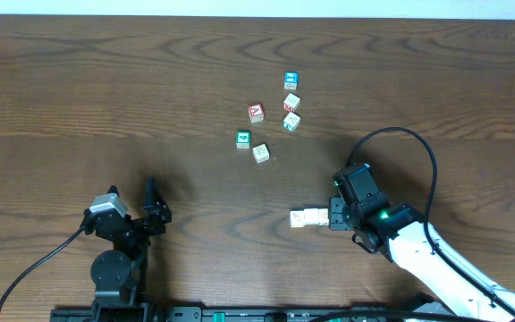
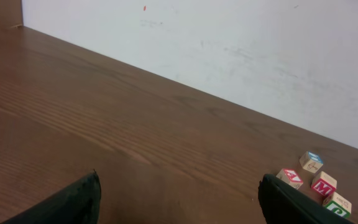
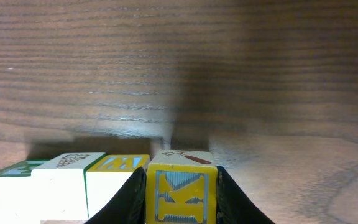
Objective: Lift 5 blocks
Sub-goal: 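Carry the 'K' block down and lower it beside the oval block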
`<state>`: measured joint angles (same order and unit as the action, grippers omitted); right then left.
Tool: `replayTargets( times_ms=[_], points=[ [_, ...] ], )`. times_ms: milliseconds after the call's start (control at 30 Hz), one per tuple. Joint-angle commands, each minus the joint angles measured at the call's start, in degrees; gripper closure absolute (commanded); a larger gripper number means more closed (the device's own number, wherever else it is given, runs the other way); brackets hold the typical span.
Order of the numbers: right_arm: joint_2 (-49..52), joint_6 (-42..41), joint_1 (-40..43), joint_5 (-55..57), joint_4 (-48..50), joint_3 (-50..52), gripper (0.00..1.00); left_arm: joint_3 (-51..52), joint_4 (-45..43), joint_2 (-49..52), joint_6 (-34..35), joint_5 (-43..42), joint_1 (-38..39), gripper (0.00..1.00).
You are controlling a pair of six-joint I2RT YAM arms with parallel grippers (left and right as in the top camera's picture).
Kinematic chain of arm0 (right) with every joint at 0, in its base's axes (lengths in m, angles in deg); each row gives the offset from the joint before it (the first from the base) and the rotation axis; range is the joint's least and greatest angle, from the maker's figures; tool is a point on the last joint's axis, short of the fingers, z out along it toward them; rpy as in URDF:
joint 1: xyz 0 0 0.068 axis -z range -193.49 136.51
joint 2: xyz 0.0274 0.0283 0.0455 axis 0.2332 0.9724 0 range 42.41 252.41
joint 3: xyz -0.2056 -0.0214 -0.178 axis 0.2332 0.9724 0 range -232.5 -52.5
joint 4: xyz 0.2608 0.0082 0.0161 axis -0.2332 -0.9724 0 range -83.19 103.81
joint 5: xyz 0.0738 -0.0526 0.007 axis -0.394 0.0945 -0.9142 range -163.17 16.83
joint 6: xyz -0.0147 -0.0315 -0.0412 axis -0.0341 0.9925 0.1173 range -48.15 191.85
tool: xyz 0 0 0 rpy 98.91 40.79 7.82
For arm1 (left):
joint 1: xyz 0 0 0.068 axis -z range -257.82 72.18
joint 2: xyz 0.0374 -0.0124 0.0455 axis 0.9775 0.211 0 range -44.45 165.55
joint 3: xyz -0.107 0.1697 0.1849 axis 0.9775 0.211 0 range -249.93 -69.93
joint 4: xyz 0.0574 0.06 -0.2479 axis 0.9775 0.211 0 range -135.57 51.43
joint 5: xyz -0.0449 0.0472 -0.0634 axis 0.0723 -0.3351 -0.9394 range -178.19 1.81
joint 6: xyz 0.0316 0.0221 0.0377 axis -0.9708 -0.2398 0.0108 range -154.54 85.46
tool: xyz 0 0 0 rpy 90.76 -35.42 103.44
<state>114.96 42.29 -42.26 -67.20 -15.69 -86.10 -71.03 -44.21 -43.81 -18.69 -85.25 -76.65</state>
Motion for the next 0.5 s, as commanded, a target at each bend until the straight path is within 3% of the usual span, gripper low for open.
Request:
replayTargets(
  times_ms=[0,467],
  points=[
    [-0.9,-0.9,-0.6,-0.8,0.1,0.4,0.99,0.9,2.6,0.0,-0.3,0.9,-0.2,0.18],
    [0.8,-1.3,-0.6,-1.8,-0.1,0.7,0.99,0.9,2.6,0.0,-0.3,0.9,-0.2,0.19]
  ],
)
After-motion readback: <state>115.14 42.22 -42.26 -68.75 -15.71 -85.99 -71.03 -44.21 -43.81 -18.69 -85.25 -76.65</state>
